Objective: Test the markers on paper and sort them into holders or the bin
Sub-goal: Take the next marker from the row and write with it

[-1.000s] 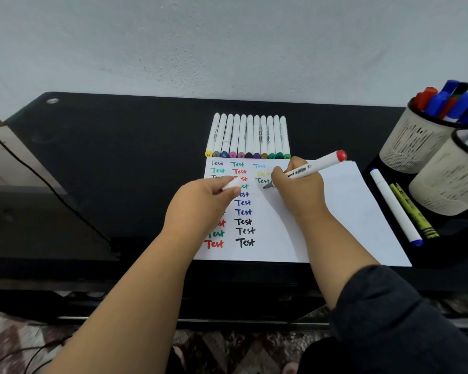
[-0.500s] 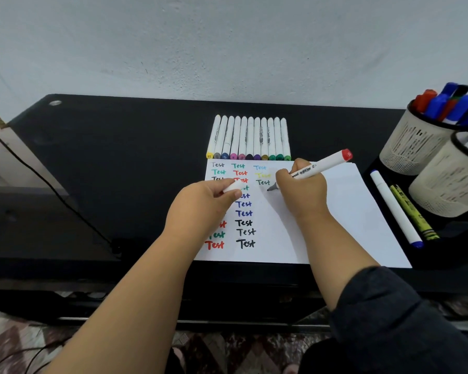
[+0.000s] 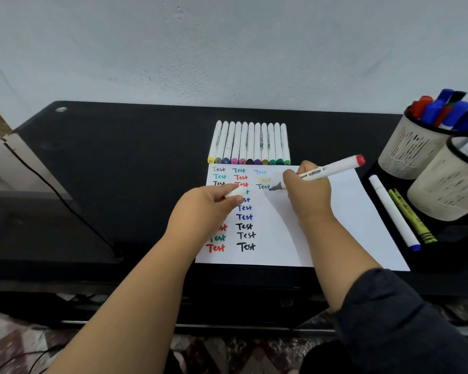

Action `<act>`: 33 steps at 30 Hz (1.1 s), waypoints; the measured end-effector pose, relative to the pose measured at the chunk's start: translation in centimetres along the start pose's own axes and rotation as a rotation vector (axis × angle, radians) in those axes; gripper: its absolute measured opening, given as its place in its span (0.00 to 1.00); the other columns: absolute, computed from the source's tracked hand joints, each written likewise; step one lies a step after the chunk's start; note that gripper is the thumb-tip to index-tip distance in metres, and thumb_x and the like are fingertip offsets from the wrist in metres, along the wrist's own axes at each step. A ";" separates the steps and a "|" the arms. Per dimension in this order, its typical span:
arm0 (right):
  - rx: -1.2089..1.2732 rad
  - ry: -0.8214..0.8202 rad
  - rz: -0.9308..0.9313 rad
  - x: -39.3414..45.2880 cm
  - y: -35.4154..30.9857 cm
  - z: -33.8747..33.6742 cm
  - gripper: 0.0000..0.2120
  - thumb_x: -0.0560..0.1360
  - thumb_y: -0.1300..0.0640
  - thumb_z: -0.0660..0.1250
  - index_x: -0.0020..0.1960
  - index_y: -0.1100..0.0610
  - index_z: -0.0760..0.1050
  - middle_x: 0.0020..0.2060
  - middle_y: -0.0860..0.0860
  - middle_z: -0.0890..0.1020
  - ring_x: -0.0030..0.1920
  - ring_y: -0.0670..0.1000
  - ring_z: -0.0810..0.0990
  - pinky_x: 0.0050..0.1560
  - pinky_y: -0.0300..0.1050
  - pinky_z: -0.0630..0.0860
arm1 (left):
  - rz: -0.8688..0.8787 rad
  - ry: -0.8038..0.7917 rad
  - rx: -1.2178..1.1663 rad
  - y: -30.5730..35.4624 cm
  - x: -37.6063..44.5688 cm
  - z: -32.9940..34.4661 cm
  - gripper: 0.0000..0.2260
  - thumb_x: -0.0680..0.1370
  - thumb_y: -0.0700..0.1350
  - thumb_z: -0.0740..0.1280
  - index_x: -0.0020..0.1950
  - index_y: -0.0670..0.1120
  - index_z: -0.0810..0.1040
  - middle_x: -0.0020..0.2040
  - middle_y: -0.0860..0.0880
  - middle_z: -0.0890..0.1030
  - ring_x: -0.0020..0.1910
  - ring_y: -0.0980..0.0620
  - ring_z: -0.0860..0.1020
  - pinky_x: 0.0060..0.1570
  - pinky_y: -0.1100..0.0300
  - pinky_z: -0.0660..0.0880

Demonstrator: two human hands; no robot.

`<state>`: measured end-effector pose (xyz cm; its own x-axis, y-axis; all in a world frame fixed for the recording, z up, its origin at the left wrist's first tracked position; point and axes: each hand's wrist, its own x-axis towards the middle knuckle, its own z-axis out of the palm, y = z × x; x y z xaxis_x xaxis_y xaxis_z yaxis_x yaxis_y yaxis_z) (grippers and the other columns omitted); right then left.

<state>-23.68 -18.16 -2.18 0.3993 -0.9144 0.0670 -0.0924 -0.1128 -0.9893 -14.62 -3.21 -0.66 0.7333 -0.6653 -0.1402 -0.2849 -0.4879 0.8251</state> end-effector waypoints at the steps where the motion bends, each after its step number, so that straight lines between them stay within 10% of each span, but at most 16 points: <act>1: 0.059 -0.011 0.011 -0.1 -0.2 -0.1 0.18 0.72 0.68 0.61 0.31 0.54 0.57 0.22 0.46 0.65 0.21 0.41 0.63 0.23 0.31 0.60 | -0.005 -0.014 -0.039 0.0 -0.1 -0.1 0.16 0.76 0.54 0.67 0.63 0.59 0.75 0.63 0.57 0.76 0.46 0.63 0.75 0.40 0.68 0.70; 12: 0.246 -0.268 0.034 -2.2 -1.7 0.1 0.20 0.74 0.68 0.63 0.30 0.56 0.60 0.24 0.52 0.70 0.23 0.47 0.65 0.22 0.35 0.62 | 0.060 -0.207 -0.213 0.5 -0.6 -0.2 0.08 0.73 0.50 0.71 0.44 0.66 0.79 0.41 0.67 0.80 0.44 0.64 0.79 0.40 0.68 0.73; 33: 0.326 -0.507 0.133 -3.2 -2.7 -0.7 0.15 0.79 0.63 0.61 0.35 0.56 0.63 0.20 0.48 0.72 0.21 0.44 0.68 0.23 0.34 0.65 | 0.024 -0.265 -0.244 0.5 -0.6 -1.9 0.09 0.71 0.49 0.72 0.51 0.58 0.82 0.42 0.59 0.84 0.43 0.59 0.82 0.41 0.65 0.75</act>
<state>-25.37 -15.23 0.41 0.7949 -0.6046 -0.0508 0.0804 0.1879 -0.9789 -14.02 -1.97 0.93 0.5338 -0.8139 -0.2296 -0.1206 -0.3421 0.9319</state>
